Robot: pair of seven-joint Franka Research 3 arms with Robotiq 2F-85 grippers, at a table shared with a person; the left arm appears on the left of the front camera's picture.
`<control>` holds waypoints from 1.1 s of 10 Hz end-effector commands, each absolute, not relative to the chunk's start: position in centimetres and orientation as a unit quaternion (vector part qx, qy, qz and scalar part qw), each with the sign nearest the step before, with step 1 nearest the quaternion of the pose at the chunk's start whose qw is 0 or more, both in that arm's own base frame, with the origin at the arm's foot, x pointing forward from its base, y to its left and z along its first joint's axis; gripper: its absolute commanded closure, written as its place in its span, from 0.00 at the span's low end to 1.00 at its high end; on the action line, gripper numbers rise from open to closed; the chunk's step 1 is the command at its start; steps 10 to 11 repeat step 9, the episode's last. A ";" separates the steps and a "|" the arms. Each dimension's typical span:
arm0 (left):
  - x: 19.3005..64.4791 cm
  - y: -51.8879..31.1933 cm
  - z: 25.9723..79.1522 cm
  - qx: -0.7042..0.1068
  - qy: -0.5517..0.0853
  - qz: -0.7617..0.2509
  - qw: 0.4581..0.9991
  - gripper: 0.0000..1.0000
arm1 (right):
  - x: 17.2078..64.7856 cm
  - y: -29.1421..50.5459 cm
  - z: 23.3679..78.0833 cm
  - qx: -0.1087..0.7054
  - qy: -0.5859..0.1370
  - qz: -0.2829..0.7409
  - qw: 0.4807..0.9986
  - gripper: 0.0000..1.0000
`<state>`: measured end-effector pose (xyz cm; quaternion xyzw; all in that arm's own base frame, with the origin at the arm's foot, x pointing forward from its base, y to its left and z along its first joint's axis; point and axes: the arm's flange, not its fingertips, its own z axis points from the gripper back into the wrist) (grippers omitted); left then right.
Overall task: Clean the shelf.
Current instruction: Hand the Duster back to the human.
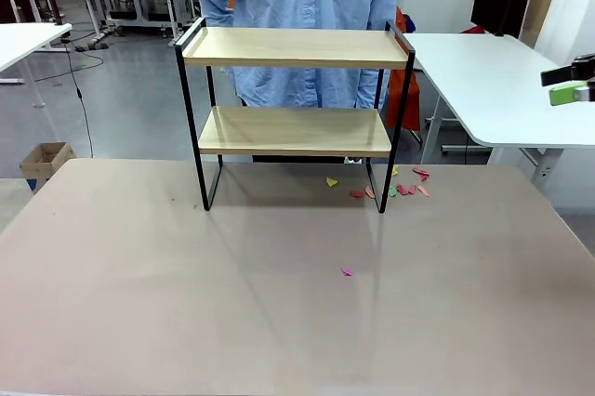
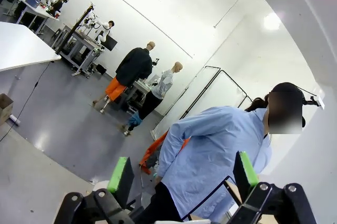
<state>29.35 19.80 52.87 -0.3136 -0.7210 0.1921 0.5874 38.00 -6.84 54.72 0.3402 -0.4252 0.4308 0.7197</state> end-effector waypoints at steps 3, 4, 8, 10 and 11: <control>29.4 19.4 53.1 -0.311 -0.725 0.193 0.584 0.00 | 38.1 -6.9 55.0 0.343 -0.429 0.431 0.716 0.00; 29.4 19.4 53.1 -0.311 -0.725 0.193 0.584 0.00 | 38.1 -6.9 55.0 0.343 -0.429 0.431 0.716 0.00; 29.4 19.4 53.1 -0.311 -0.725 0.193 0.584 0.00 | 38.1 -6.9 55.0 0.343 -0.429 0.431 0.716 0.00; 29.4 19.4 53.1 -0.311 -0.725 0.193 0.584 0.00 | 38.1 -6.9 55.0 0.343 -0.429 0.431 0.716 0.00; 29.4 19.4 53.1 -0.311 -0.725 0.193 0.584 0.00 | 38.1 -6.9 55.0 0.343 -0.429 0.431 0.716 0.00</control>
